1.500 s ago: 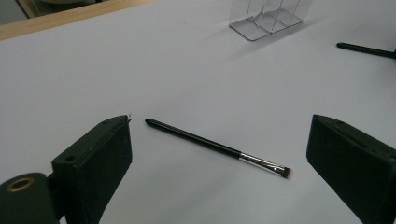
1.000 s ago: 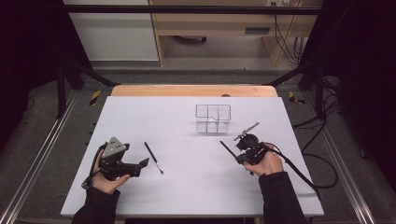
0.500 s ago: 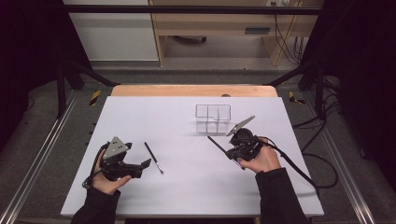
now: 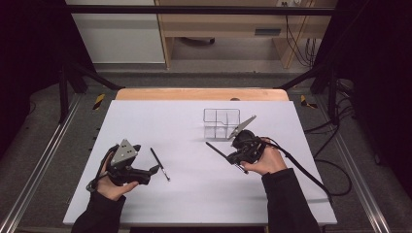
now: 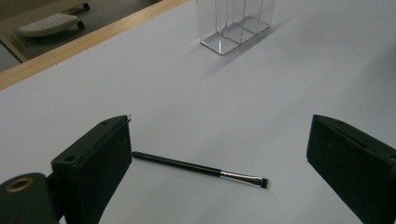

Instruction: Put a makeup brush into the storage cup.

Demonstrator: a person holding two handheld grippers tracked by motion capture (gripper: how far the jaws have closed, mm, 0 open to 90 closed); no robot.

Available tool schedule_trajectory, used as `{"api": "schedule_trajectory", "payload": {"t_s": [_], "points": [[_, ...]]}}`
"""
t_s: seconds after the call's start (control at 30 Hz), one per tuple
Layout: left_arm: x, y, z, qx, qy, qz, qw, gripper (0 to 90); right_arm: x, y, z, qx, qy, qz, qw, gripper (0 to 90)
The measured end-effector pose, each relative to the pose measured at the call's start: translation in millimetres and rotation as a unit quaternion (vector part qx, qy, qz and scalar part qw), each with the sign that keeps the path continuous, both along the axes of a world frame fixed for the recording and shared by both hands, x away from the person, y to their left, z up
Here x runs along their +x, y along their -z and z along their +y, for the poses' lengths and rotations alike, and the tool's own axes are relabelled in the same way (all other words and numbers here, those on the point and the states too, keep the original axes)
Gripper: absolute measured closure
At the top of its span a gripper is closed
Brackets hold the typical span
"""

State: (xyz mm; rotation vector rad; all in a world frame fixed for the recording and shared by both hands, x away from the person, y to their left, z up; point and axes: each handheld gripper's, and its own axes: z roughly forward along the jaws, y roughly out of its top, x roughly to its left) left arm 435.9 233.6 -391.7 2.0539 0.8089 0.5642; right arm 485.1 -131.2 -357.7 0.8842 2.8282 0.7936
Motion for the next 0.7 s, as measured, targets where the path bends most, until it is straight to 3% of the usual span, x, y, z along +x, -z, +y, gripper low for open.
{"api": "schedule_trajectory", "payload": {"t_s": [0.4,0.7], "points": [[9.3,-11.4,-18.7,0.036,0.038,-0.018,0.9985,5.7,2.1,-7.2,8.5,-0.001,-0.025,0.007,0.9997,84.3],[11.1,-17.4,-30.2,0.039,0.060,-0.037,0.9967,5.8,-0.6,-8.2,14.9,0.002,-0.042,0.008,0.9991,84.2]]}}
